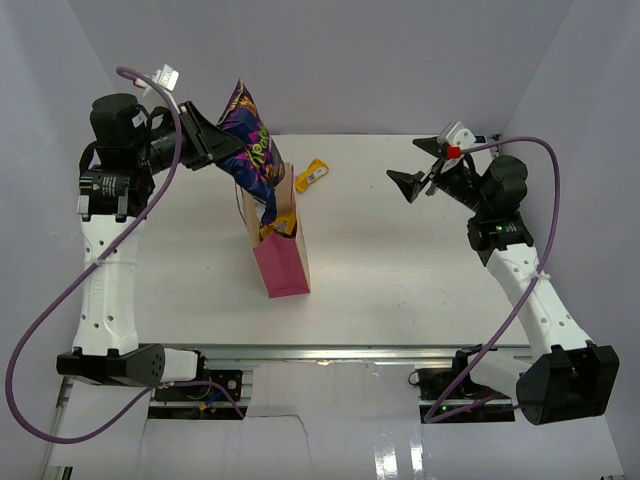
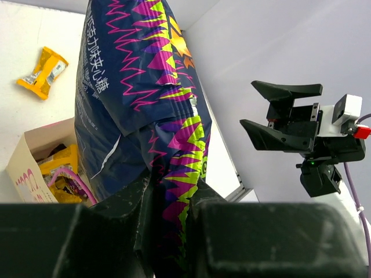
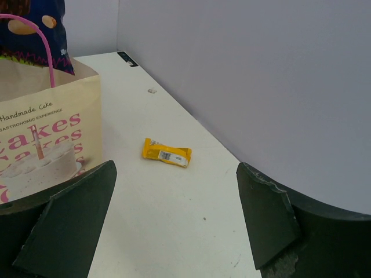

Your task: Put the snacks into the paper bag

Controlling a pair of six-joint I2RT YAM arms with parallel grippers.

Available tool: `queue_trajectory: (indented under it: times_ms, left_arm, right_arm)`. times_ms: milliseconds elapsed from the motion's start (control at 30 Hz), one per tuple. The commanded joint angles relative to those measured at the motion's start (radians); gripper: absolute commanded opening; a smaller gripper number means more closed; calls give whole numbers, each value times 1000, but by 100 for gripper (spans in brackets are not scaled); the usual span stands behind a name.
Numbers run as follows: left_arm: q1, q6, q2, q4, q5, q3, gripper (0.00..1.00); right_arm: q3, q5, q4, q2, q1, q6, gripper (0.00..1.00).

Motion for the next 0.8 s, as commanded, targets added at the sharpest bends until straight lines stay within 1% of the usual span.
queue_trajectory:
  times_ms: [0, 233, 533, 767]
  left_arm:
    - [0, 8, -71, 148, 57, -5, 0]
    - [1, 33, -52, 170, 47, -19, 0]
    - [0, 129, -2, 173, 52, -8, 0]
    - [-2, 153, -16, 173, 40, -60, 0]
  right_arm:
    - [-10, 4, 20, -19, -6, 6, 90]
    - [-25, 11, 20, -20, -6, 6, 90]
    - [-42, 14, 22, -28, -7, 3, 90]
    - [-58, 9, 33, -26, -7, 4, 90]
